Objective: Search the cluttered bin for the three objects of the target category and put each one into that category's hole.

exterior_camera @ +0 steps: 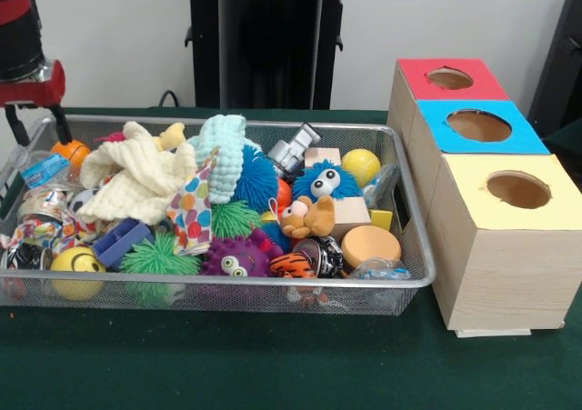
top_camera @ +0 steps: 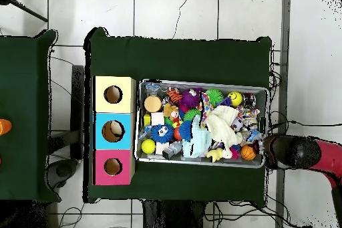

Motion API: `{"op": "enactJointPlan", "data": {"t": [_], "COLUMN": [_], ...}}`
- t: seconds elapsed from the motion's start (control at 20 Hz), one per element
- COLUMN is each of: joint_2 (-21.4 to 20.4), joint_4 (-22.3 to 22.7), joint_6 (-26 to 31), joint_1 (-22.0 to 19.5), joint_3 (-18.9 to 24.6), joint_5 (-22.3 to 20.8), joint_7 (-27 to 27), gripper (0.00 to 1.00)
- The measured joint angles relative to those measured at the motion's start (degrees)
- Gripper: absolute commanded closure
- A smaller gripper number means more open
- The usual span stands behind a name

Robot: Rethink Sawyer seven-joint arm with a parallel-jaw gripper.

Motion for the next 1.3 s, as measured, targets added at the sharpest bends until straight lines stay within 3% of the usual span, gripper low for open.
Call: {"op": "enactJointPlan", "data": {"t": [0.55, 1.3], "joint_2": [-2.35, 0.02], "joint_4": [-0.14, -0.08], "joint_6": [-0.01, -0.96], "joint_1": [0.01, -0.02], "joint_3": [0.12, 0.11], "joint_5": [1.9, 1.66], "joint_7": [0.0, 0.0], "gripper": [0.0, 0.0]}}
